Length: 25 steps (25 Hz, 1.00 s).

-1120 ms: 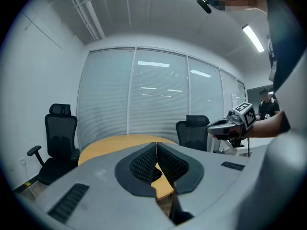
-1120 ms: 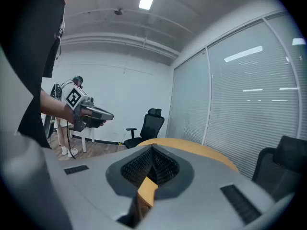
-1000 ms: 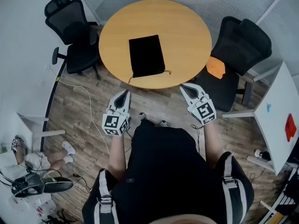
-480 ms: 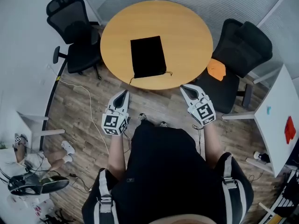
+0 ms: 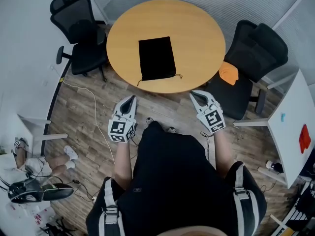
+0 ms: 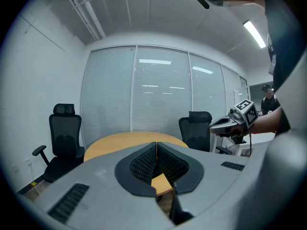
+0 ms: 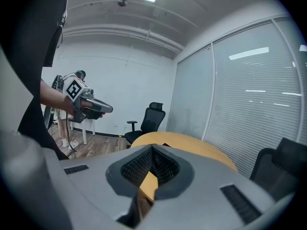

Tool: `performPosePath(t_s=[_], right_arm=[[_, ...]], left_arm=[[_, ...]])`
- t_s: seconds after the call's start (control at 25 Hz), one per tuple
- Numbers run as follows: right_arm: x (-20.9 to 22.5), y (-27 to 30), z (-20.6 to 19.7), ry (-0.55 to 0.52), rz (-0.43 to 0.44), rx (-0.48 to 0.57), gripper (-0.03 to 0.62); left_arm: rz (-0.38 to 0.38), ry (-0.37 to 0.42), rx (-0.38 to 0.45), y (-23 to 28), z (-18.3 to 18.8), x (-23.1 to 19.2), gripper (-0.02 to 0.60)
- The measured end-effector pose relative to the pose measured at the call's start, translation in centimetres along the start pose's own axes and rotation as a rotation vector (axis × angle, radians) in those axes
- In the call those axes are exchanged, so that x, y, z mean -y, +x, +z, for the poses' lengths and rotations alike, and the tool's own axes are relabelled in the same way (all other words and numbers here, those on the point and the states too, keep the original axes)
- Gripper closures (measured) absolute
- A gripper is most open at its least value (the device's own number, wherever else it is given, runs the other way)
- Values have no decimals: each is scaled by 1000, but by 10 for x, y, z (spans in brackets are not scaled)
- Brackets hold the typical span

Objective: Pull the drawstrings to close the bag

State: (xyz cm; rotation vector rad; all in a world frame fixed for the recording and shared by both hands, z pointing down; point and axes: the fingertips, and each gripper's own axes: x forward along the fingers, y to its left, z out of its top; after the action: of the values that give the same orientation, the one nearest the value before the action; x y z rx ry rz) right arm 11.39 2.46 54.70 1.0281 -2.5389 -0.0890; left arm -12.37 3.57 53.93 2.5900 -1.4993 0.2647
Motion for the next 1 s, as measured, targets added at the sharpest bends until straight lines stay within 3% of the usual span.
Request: performPosePath(t_s=[0.32, 0.56, 1.0], right_arm=[[0, 10, -17, 29, 3, -44, 537], [-7, 27, -24, 19, 33, -65, 537], [8, 66, -36, 57, 60, -102, 537]], left_arm=[[19, -9, -39, -5, -14, -7, 566], [62, 47, -35, 3, -17, -21, 565], [1, -1, -44, 38, -30, -44, 566]])
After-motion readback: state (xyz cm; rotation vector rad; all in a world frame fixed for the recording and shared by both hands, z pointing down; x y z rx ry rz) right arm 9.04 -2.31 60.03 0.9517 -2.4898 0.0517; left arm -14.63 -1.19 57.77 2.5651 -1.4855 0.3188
